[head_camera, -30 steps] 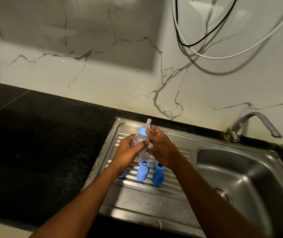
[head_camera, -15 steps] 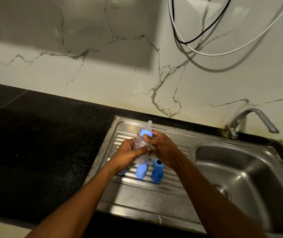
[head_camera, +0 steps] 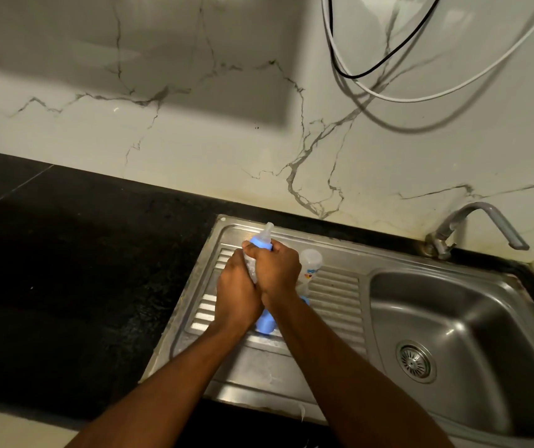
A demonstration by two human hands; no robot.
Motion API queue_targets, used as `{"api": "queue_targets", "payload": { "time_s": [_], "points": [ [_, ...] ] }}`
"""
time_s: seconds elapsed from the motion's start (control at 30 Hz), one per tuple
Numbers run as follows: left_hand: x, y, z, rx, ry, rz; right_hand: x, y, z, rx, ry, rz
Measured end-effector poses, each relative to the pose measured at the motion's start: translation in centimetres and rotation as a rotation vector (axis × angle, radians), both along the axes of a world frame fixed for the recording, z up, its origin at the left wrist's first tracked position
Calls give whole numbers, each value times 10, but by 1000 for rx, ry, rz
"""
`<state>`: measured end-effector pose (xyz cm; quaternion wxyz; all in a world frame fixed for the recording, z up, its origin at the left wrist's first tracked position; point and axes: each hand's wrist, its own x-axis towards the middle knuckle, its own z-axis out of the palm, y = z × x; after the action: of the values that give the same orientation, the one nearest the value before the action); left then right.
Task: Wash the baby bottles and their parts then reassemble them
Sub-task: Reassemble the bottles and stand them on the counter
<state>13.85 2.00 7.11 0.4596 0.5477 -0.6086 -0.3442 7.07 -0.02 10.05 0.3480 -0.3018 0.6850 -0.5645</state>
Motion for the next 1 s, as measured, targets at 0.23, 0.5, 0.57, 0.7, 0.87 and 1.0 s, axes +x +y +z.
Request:
{"api": "queue_targets", "payload": {
  "time_s": [0.23,0.5,0.57,0.7,0.87,1.0],
  "points": [
    [31,-16,-2,-55,-46,-73,9,-10,-6,28,-9,175],
    [45,-30,0,109,27,-193,2,-16,-15,-29,-34,282],
    [37,-22,-5,90,-14,-65,16,-17,-14,8,59,199],
    [46,-24,-13,5,-10,-43,18,-13,-21,-48,64,286],
    [78,-38,-24,129,106,76,16,5,-48,55,-27,300],
    [84,-36,-31,139,130,51,37,22,-86,367,383,450]
  ]
}}
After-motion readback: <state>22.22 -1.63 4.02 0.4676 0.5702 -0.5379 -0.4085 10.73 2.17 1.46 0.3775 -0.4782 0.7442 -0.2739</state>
